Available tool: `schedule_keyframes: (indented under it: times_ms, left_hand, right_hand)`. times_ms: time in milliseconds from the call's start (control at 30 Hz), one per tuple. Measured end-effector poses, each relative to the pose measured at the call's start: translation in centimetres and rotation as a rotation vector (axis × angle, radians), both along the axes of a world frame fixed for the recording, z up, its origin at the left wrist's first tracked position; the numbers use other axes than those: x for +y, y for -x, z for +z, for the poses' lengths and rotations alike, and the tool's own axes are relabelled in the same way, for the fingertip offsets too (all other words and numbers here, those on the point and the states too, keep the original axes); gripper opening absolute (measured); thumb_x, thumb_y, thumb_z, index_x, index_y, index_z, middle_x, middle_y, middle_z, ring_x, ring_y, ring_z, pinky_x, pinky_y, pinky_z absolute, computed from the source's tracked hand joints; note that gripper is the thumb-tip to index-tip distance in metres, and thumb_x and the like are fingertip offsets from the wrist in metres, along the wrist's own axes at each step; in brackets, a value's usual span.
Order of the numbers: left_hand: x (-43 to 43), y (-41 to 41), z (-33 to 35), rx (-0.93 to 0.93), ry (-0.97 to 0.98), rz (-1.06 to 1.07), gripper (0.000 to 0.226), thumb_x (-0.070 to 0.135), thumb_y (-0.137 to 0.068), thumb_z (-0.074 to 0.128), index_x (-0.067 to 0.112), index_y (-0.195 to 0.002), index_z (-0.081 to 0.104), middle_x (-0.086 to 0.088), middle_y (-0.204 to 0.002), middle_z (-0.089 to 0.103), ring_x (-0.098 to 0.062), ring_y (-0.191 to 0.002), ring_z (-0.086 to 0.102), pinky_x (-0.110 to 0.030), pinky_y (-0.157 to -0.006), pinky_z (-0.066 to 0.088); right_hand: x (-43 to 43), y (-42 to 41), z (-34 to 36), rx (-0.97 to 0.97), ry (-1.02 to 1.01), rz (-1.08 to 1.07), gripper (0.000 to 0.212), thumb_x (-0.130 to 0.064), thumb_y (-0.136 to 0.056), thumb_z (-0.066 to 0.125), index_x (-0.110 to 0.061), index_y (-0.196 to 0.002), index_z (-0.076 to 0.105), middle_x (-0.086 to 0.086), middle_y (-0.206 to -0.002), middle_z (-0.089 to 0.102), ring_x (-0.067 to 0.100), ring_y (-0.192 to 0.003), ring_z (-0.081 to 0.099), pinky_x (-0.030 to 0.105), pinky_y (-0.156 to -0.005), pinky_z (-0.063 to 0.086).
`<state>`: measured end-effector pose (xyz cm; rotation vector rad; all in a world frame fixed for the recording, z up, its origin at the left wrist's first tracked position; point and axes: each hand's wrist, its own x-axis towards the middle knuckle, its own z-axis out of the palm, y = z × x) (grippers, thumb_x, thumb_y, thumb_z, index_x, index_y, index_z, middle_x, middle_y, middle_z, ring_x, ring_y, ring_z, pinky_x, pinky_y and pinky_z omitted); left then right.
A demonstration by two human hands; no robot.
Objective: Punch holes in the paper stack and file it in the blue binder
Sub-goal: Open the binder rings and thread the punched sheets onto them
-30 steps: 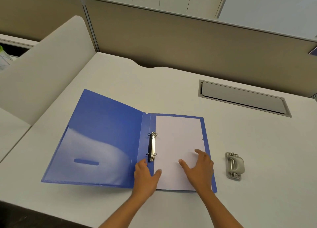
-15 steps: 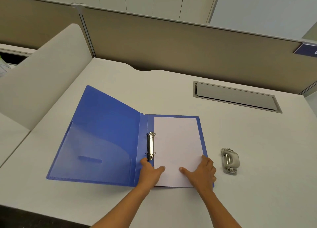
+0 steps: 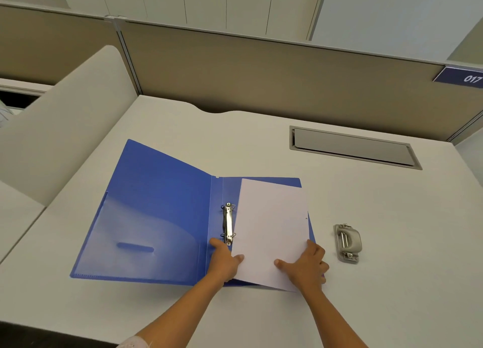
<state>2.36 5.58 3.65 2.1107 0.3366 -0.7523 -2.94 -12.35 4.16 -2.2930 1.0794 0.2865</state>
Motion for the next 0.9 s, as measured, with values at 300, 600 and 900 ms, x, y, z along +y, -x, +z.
schedule_keyframes:
  times_ms: [300,600,900]
  left_hand:
    - [0.2,-1.7,0.5,-0.038,-0.026,-0.132,0.055,0.017,-0.092,0.06,0.008,-0.121,0.014,-0.006,-0.11,0.04,-0.013,-0.095,0.047,-0.02,-0.08,0.042]
    - [-0.2,-0.6,0.0,-0.128,0.016,-0.155,0.055,0.017,-0.09,0.063,0.016,-0.12,0.017,-0.014,-0.113,0.052,-0.009,-0.078,0.049,-0.019,-0.072,0.046]
    - [-1.0,-3.1,6.3,-0.36,-0.015,-0.299,0.058,0.061,-0.084,0.055,0.023,-0.127,0.046,0.003,-0.129,0.049,-0.013,-0.109,0.051,-0.025,-0.084,0.041]
  right_hand:
    - [-1.7,-0.3,0.7,-0.033,-0.091,-0.015,0.104,-0.025,-0.06,0.087,-0.009,-0.14,0.022,0.01,-0.138,0.027,0.033,-0.119,0.044,0.041,-0.097,0.041]
    - [-4.5,-0.4,0.6,-0.277,-0.503,-0.137,0.04,-0.018,-0.085,0.067,-0.014,-0.123,0.057,0.007,-0.119,0.065,0.025,-0.102,0.062,0.039,-0.091,0.05]
    - [-4.5,-1.9,5.3,-0.666,-0.301,-0.048,0.018,-0.02,-0.094,0.056,-0.032,-0.104,0.064,-0.026,-0.087,0.064,0.004,-0.084,0.062,0.013,-0.064,0.042]
